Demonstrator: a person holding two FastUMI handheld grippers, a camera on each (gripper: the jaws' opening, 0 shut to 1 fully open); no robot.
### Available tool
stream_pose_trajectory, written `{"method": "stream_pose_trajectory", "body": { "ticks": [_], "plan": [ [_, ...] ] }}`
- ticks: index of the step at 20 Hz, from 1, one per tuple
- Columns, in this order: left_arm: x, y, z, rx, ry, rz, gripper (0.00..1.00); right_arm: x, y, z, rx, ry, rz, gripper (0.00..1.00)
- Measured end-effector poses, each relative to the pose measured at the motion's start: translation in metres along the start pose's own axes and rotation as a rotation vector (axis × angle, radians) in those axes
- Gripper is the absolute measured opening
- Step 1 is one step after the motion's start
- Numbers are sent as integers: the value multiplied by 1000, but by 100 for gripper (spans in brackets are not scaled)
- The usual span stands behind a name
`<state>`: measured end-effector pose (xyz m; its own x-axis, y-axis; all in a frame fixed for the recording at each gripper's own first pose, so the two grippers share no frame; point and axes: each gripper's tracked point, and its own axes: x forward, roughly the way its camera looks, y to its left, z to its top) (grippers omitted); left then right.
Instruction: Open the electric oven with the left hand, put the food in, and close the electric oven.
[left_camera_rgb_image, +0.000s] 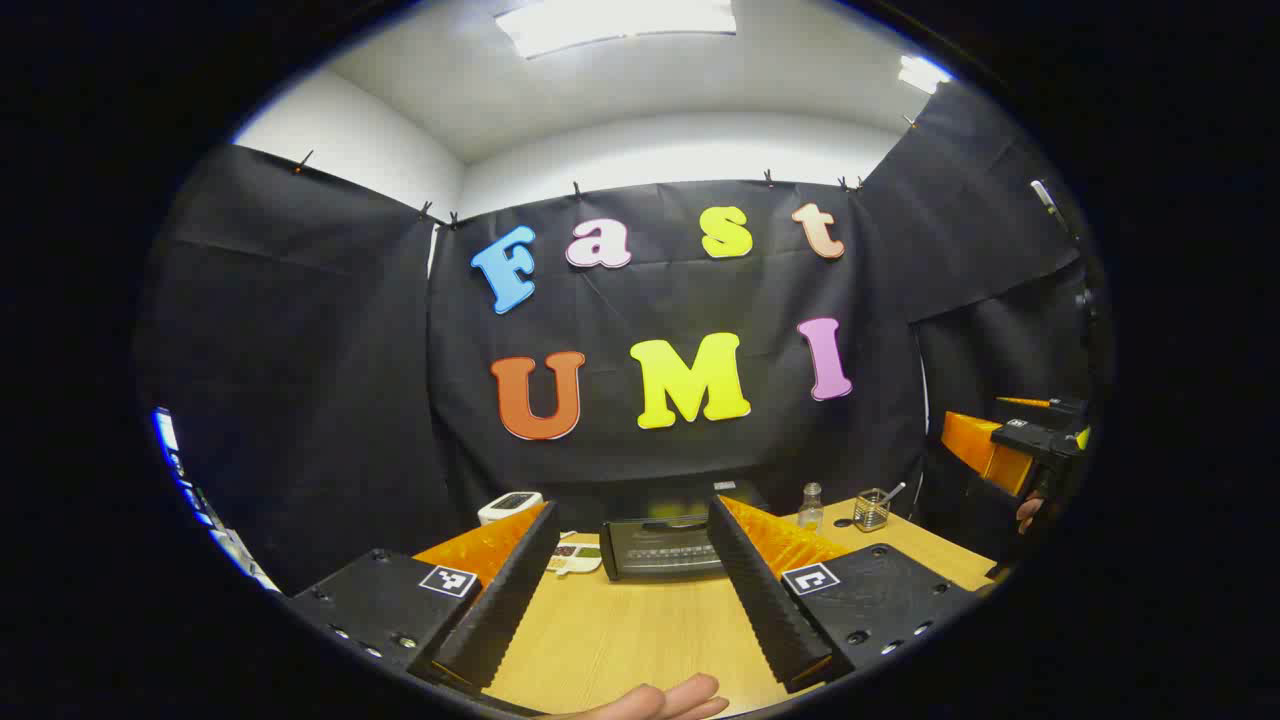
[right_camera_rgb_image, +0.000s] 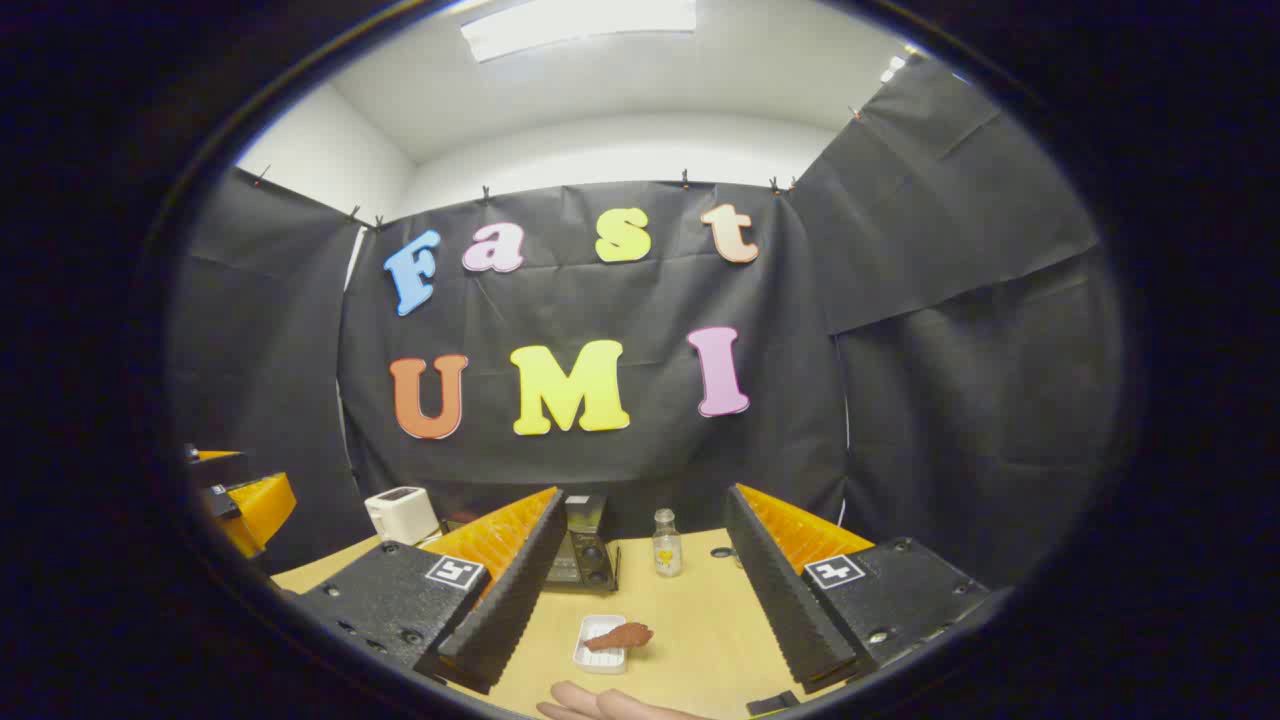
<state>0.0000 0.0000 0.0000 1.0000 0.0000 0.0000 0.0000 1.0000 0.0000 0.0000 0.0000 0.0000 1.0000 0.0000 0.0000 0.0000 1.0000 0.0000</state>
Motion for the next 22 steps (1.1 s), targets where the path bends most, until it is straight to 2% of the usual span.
{"method": "stream_pose_trajectory", "body": {
  "ticks": [7, 14, 22],
  "plan": [
    [3, 2, -5, -32, 10, 5, 96, -3, -14, 6, -25, -26, -7, 99],
    [6, -2, -8, -65, -4, -32, 96, -6, -17, 12, -47, -62, -4, 99],
    [35, 3, -23, -51, -13, -30, 96, 21, -30, -6, -43, -67, -20, 100]
  ]
}}
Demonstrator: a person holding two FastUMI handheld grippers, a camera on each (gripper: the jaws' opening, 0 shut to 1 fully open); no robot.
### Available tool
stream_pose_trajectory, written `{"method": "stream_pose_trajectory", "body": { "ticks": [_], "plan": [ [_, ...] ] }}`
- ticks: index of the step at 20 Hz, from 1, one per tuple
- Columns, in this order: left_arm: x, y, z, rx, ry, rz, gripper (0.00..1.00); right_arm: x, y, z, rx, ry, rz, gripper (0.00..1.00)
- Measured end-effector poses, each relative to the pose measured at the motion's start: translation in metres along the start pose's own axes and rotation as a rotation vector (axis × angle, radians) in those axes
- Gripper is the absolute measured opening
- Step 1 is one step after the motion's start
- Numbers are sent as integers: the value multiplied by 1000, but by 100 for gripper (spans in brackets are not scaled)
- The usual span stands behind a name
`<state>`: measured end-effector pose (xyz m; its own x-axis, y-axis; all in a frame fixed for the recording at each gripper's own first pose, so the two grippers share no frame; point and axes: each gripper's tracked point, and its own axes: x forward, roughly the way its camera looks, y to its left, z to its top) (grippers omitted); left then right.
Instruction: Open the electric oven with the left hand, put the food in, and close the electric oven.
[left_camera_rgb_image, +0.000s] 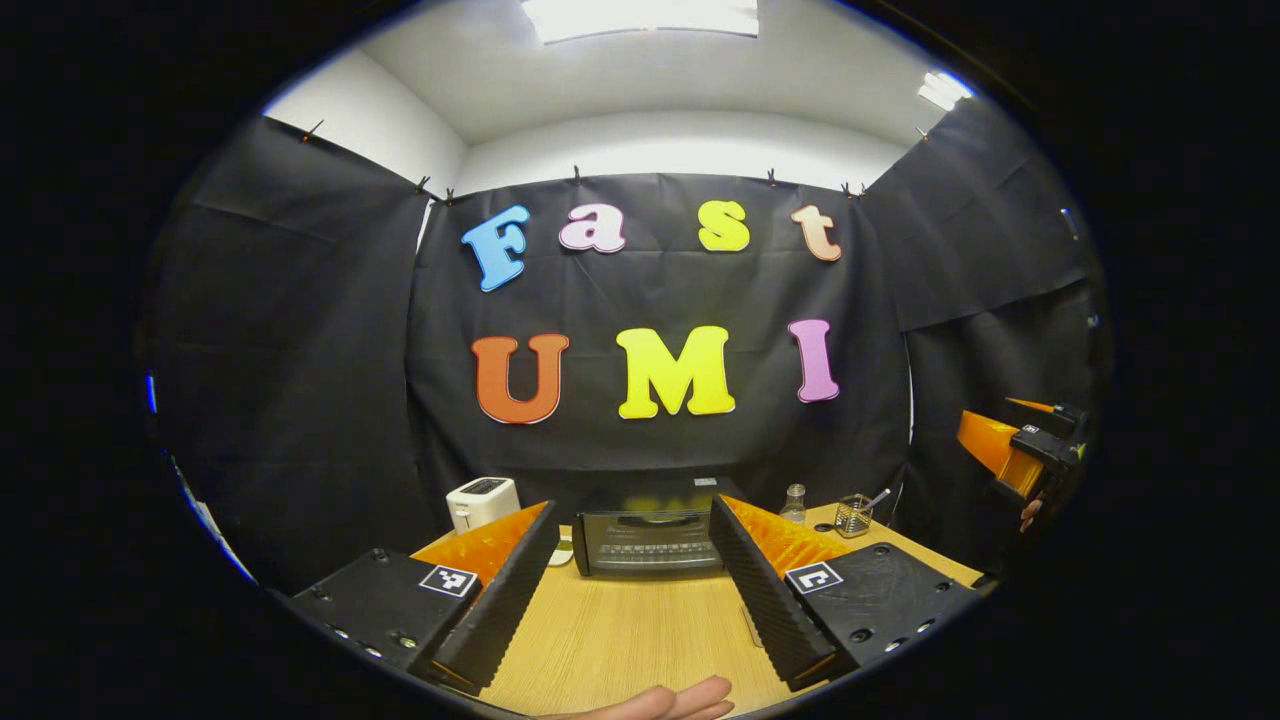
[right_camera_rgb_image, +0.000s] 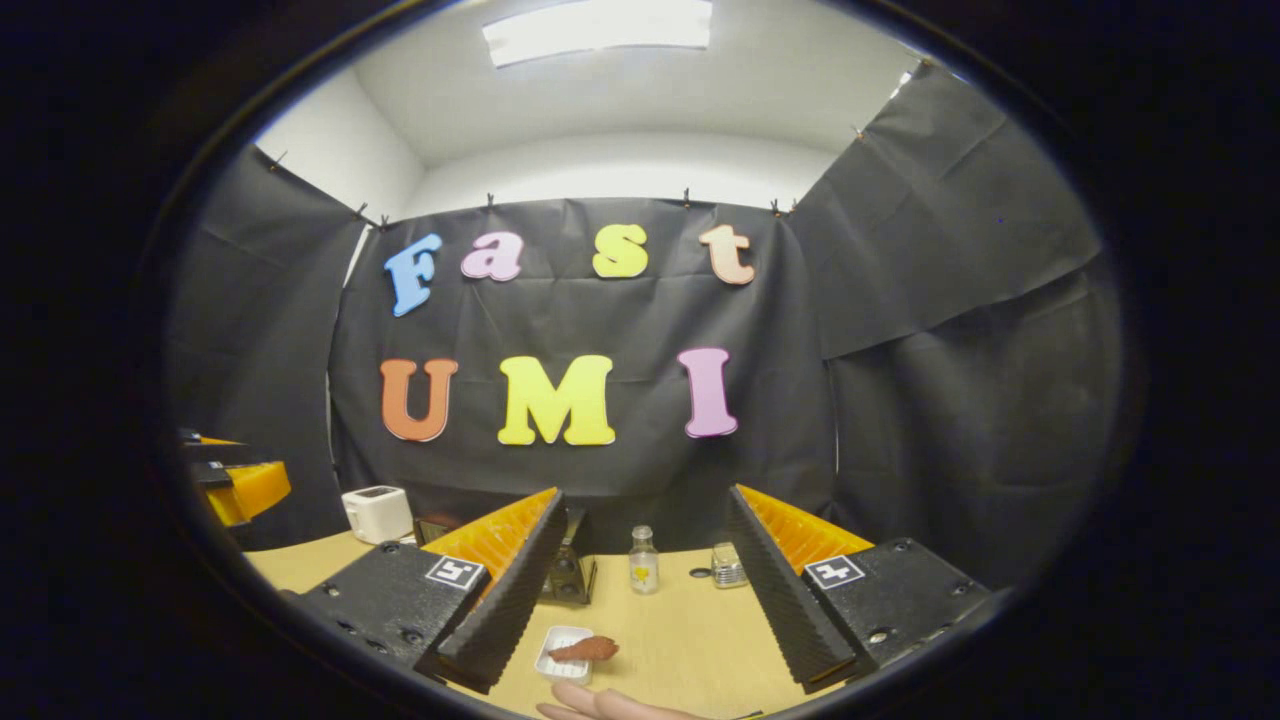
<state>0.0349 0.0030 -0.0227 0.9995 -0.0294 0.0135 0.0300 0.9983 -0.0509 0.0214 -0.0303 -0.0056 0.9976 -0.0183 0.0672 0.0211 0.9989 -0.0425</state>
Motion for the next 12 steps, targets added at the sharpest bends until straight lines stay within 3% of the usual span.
{"method": "stream_pose_trajectory", "body": {
  "ticks": [3, 12],
  "plan": [
    [38, 3, -8, 5, 9, 11, 96, 16, -9, -8, 11, 13, -4, 100],
    [189, -35, -64, 11, 142, -53, 96, 77, -59, -29, -13, 83, -57, 99]
  ]
}}
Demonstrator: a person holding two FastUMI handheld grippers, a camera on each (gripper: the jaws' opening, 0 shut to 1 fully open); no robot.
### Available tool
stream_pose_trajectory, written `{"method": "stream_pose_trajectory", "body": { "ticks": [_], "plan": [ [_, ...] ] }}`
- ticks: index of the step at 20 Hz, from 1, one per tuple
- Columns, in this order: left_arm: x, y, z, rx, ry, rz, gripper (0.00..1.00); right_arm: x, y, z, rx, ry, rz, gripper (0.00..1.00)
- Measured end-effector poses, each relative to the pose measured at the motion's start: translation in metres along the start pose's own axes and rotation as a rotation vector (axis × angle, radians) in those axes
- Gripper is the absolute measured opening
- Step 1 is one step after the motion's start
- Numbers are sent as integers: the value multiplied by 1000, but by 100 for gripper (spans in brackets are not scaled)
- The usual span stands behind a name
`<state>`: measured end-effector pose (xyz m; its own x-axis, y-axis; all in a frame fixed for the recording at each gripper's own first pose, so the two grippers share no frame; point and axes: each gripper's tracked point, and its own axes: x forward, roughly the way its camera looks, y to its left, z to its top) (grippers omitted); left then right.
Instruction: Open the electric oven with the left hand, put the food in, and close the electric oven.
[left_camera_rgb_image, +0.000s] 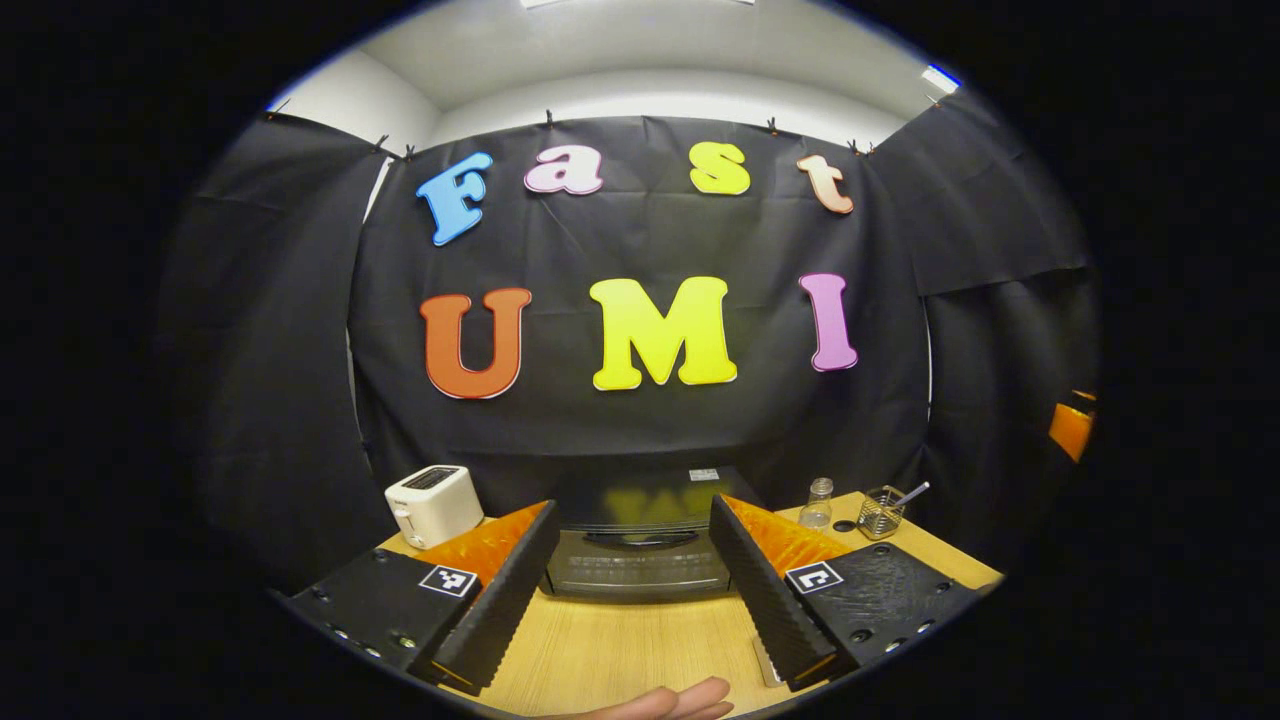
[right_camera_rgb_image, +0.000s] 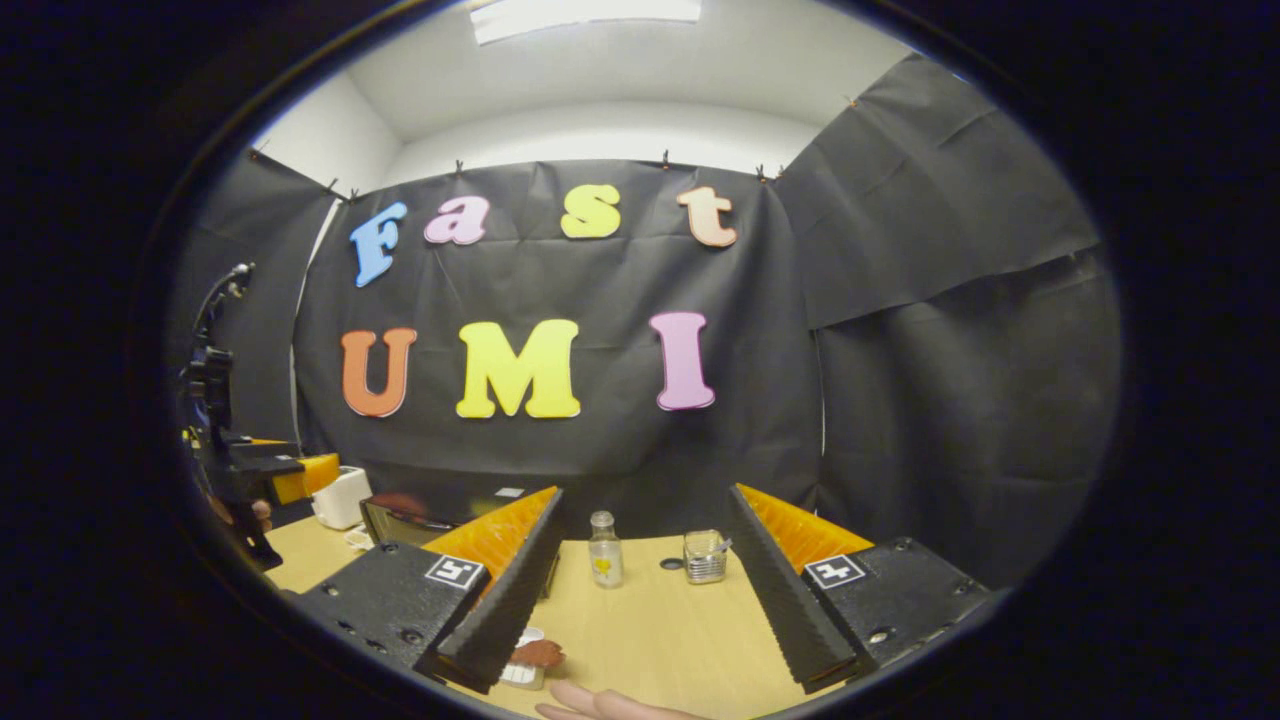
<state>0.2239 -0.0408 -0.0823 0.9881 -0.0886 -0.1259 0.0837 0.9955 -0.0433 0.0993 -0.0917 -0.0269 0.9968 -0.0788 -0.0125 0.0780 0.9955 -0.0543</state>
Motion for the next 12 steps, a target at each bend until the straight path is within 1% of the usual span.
{"method": "stream_pose_trajectory", "body": {
  "ticks": [2, 6, 7, 8, 9, 11, 12],
  "plan": [
    [35, -2, -16, -1, 56, -6, 96, 10, -12, 4, -17, -2, -18, 100],
    [98, -1, -49, -24, 145, -19, 97, 18, -22, 12, -34, -8, -20, 100],
    [111, 0, -60, -25, 176, -22, 96, 18, -25, 14, -39, -10, -21, 99],
    [120, 0, -69, -28, 206, -24, 96, 19, -28, 15, -41, -11, -22, 100],
    [129, 1, -76, -34, 230, -23, 96, 19, -31, 16, -42, -14, -24, 99],
    [140, -4, -87, -48, 267, -47, 96, 18, -37, 16, -44, -16, -33, 99],
    [144, -2, -90, -42, 274, -47, 96, 17, -38, 17, -43, -19, -35, 99]
  ]
}}
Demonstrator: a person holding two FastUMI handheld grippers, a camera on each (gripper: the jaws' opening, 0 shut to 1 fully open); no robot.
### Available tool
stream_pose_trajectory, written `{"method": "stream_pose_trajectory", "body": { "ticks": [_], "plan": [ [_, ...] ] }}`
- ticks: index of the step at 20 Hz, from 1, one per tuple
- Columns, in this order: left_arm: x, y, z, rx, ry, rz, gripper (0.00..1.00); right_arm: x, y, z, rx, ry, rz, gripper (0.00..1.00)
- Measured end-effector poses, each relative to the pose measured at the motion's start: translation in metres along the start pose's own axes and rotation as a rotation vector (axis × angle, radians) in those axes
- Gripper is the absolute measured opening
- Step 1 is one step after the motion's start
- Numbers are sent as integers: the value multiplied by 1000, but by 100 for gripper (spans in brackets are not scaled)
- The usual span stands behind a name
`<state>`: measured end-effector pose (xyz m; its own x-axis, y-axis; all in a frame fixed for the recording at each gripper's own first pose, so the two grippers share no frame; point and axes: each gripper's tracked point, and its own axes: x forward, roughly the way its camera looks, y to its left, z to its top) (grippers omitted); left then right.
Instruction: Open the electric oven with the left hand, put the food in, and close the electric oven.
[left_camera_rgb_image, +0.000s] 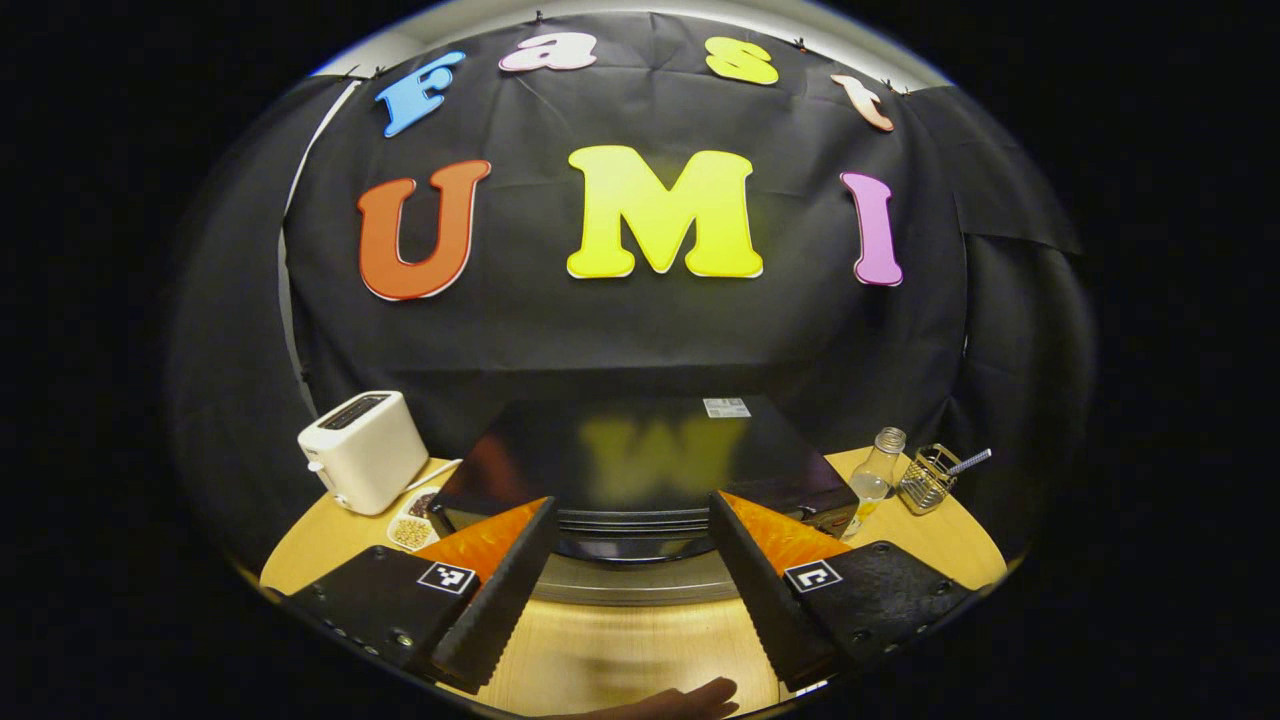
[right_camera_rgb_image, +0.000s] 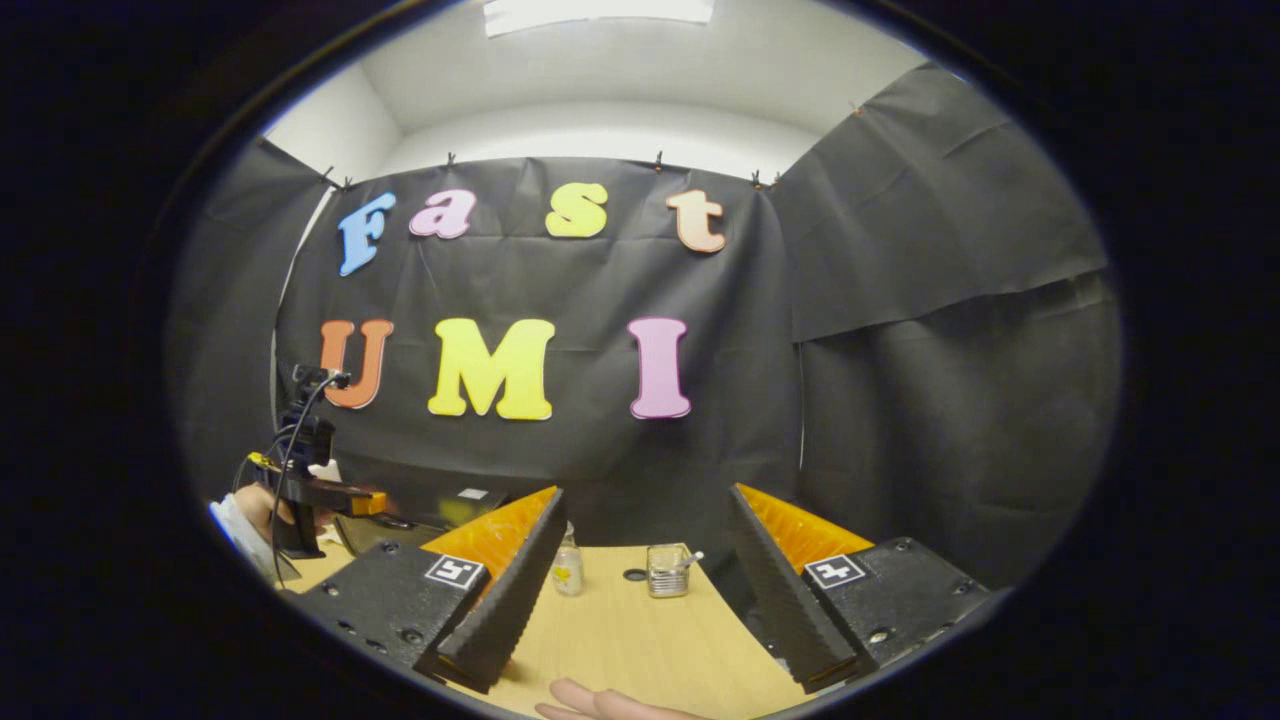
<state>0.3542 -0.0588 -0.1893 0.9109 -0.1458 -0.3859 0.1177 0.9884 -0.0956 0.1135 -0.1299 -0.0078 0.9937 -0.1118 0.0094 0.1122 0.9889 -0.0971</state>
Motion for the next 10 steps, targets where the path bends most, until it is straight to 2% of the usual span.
{"method": "stream_pose_trajectory", "body": {
  "ticks": [2, 5, 6, 7, 10],
  "plan": [
    [9, -5, -3, 6, 11, -21, 96, -1, 0, 1, 4, -4, 2, 99],
    [19, -10, -23, 6, 111, -42, 96, -4, -1, -2, 4, 4, 9, 100],
    [20, -5, -20, 29, 85, -19, 89, -6, -2, -1, 4, 1, 8, 99],
    [25, -2, -22, 35, 99, -16, 97, -6, -4, 1, 0, -5, 0, 99],
    [25, -2, -24, -4, 109, -37, 96, -13, -4, 2, 6, -2, 2, 100]
  ]
}}
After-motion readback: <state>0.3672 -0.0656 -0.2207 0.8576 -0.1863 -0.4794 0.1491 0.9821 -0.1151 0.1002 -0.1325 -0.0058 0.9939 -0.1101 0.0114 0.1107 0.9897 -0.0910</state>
